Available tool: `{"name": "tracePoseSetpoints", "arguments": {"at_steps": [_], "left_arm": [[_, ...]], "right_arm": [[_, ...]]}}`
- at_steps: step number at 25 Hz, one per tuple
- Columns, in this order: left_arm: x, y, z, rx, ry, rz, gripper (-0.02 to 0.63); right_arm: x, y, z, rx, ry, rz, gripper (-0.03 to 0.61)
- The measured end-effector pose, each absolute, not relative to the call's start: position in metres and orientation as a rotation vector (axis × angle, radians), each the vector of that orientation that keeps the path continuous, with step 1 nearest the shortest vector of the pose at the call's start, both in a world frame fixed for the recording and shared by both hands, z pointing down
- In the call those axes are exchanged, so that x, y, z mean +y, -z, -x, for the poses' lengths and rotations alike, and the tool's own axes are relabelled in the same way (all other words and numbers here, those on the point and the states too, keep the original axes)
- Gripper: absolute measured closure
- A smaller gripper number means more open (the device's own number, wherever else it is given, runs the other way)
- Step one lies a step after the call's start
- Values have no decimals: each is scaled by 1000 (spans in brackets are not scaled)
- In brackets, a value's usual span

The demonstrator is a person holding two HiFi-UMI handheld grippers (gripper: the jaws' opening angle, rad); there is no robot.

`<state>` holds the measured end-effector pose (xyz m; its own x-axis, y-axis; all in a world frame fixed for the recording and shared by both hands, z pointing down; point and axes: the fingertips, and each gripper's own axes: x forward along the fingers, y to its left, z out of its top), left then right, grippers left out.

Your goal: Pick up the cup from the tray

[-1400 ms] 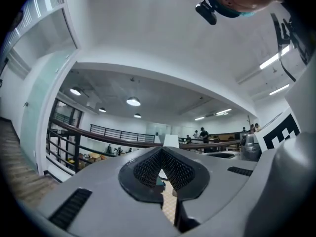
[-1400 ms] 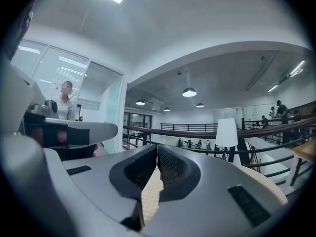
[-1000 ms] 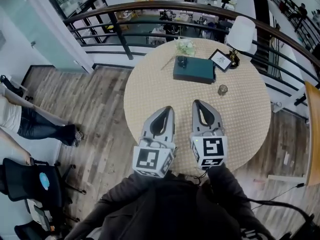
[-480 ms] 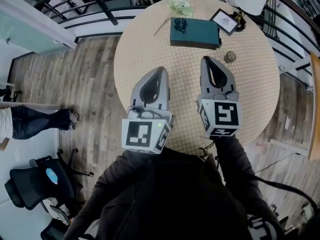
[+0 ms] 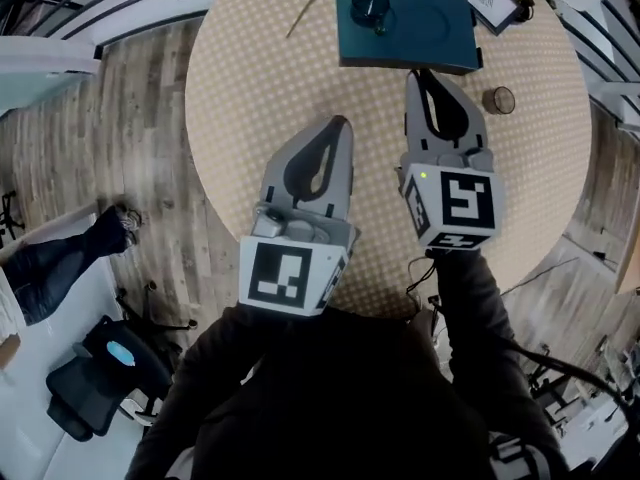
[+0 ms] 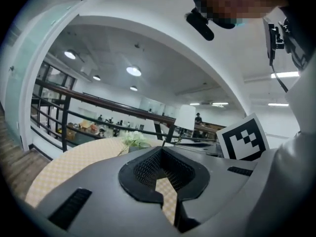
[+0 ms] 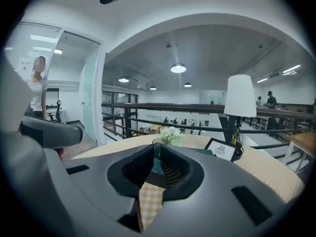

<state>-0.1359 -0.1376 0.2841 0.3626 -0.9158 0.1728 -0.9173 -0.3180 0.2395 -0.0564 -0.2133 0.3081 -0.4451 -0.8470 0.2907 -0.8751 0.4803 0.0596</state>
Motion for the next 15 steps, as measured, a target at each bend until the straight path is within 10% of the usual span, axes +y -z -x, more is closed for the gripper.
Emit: {"name": "tracePoseSetpoints", "arguments": {"at_steps": [15], "left_arm": [[-192,-383,161,-1460,-36,-2169,609]], "right_arm": [[-289,-395,82,-2287,-235,-1446,500]]}}
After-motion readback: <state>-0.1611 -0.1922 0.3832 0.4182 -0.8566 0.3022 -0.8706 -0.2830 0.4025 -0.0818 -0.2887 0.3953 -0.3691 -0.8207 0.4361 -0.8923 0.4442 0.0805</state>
